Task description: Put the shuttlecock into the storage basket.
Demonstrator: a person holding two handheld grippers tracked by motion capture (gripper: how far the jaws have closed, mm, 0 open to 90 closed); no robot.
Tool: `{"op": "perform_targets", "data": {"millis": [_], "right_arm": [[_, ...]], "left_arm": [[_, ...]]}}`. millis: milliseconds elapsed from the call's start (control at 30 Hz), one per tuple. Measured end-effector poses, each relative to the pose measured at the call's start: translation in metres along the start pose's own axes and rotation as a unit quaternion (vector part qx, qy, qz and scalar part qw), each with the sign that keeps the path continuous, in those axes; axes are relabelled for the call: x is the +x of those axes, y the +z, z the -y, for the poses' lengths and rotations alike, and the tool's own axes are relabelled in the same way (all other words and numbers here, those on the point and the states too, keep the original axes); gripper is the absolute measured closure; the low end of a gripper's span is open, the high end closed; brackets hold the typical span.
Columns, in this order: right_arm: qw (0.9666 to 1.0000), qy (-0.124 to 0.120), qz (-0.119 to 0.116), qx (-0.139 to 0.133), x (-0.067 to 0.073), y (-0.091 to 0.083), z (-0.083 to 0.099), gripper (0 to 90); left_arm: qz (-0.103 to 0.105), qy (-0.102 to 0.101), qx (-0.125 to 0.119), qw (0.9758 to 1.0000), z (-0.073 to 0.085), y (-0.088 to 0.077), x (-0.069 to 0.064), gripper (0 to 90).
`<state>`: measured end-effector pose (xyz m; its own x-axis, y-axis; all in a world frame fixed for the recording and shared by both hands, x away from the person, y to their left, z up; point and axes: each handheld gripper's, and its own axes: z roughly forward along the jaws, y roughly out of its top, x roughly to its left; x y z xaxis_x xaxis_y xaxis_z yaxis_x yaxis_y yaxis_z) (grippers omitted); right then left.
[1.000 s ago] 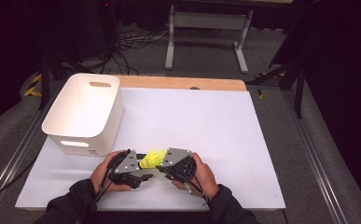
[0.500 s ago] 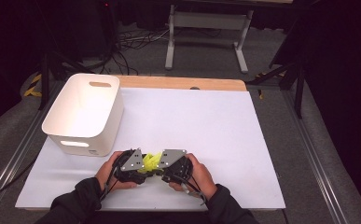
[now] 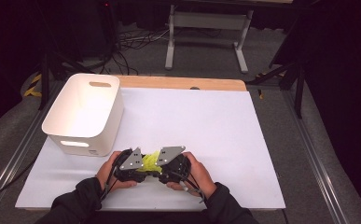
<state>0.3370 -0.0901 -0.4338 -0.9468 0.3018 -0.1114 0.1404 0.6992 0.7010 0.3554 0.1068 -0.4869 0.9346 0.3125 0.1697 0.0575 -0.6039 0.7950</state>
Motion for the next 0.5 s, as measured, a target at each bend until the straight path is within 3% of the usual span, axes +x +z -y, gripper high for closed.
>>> {"op": "perform_targets", "data": {"millis": [100, 267, 500], "right_arm": [[0.9999, 0.008, -0.005, -0.011, -0.001, -0.002, 0.000, 58.8], [0.9997, -0.002, 0.004, -0.024, 0.002, -0.008, -0.004, 47.9], [0.9993, -0.009, 0.014, -0.033, 0.005, -0.019, -0.007, 39.5]], "left_arm": [[-0.007, 0.000, -0.009, 0.9999, 0.000, -0.001, 0.000, 51.4], [-0.014, -0.002, -0.022, 0.9997, 0.000, -0.004, 0.000, 52.3], [-0.020, -0.004, -0.034, 0.9992, 0.001, -0.007, 0.000, 52.0]]}}
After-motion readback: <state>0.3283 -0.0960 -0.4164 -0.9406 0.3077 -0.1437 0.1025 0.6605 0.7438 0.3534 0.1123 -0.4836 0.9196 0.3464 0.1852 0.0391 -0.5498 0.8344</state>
